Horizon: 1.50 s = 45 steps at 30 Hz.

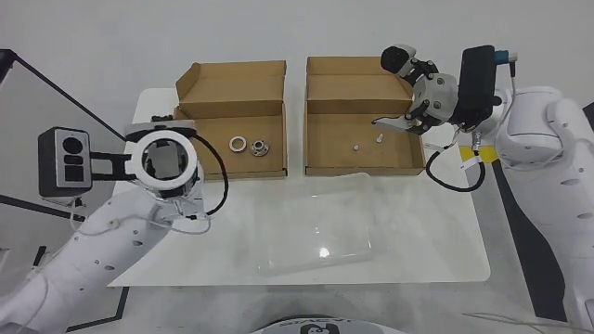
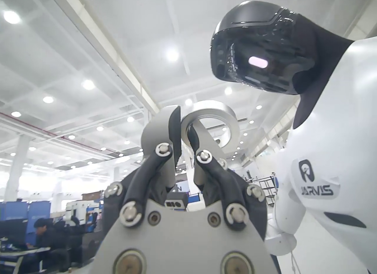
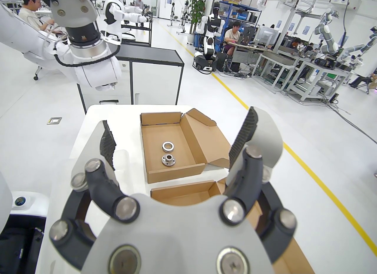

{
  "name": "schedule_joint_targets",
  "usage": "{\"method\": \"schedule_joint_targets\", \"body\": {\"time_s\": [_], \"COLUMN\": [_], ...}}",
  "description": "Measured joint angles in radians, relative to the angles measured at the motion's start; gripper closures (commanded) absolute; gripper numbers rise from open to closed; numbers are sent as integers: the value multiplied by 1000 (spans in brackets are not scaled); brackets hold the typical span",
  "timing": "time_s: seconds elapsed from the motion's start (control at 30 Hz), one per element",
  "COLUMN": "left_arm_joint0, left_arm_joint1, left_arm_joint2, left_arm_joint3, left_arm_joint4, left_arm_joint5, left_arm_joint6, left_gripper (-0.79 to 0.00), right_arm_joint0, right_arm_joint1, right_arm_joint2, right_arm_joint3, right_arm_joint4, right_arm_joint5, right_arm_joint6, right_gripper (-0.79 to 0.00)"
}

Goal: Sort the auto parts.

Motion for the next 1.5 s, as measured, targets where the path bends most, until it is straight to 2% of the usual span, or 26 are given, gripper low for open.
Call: {"method": "schedule_joint_targets", "body": {"time_s": [0.13, 0.3, 0.6, 0.87, 1.07, 1.27, 1.5], "left_arm_joint0": [25, 49, 75, 76, 73, 86, 111], "left_arm_joint1": [4, 17, 22, -4, -29, -46, -43], "left_arm_joint2": [-25, -59, -92, -87, -101, -128, -168], "left_arm_joint3": [33, 90, 72, -15, -31, -12, 46], "left_arm_joint4": [18, 107, 121, -13, -63, -41, 69], "left_arm_joint5": [-26, -106, -132, -51, -26, -66, -153], "left_arm_joint6": [-26, -107, -132, -51, -26, -66, -153], "left_gripper": [0, 0, 0, 0, 0, 0, 0], "right_arm_joint0": [0, 0, 0, 0, 0, 0, 0], "right_arm_joint1": [0, 0, 0, 0, 0, 0, 0], "right_arm_joint2": [0, 0, 0, 0, 0, 0, 0], "right_arm_joint3": [0, 0, 0, 0, 0, 0, 0], "right_arm_joint4": [0, 0, 0, 0, 0, 0, 0], "right_arm_joint5": [0, 0, 0, 0, 0, 0, 0], "right_arm_joint6": [0, 0, 0, 0, 0, 0, 0], "right_gripper": [-785, -785, -785, -785, -785, -785, -785]}}
